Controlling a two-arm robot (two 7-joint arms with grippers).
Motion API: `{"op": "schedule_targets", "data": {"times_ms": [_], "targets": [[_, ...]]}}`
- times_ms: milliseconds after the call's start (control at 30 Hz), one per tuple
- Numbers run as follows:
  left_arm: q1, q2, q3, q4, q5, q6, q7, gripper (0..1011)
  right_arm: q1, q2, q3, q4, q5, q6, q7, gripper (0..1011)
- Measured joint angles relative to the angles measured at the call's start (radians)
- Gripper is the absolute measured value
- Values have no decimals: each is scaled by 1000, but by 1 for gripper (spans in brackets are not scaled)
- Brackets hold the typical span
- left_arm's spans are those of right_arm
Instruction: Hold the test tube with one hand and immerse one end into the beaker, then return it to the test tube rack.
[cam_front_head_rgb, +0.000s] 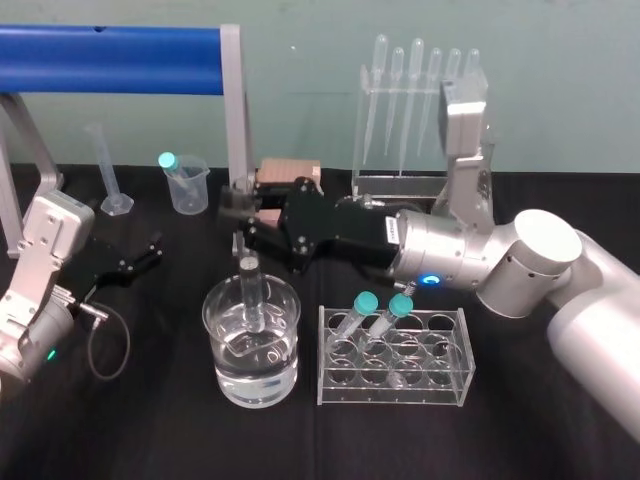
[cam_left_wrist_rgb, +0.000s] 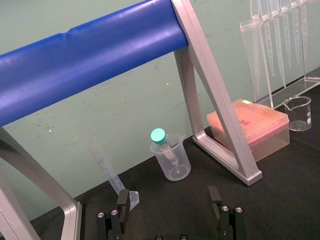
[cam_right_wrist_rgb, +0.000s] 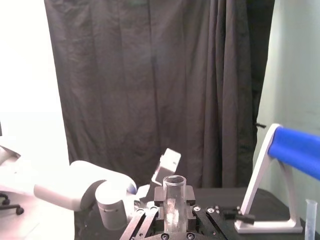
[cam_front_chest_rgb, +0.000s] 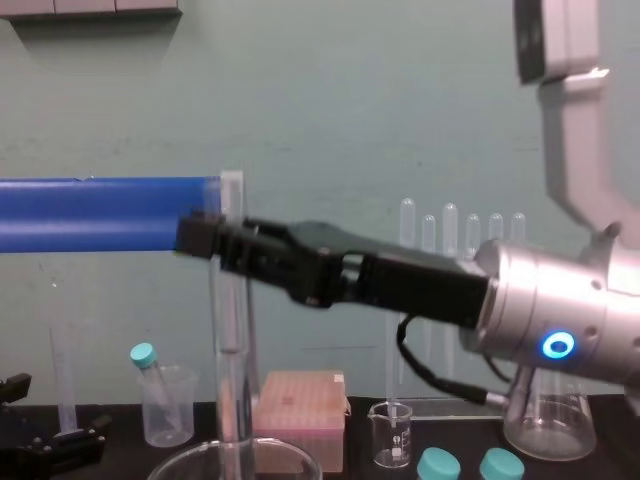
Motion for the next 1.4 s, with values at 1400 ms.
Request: {"op": "schedule_targets", "data": {"times_ms": [1400], "targets": [[0,0,0,0,0,0,0,1000,43,-70,-25,172,-67,-19,12,225]]}}
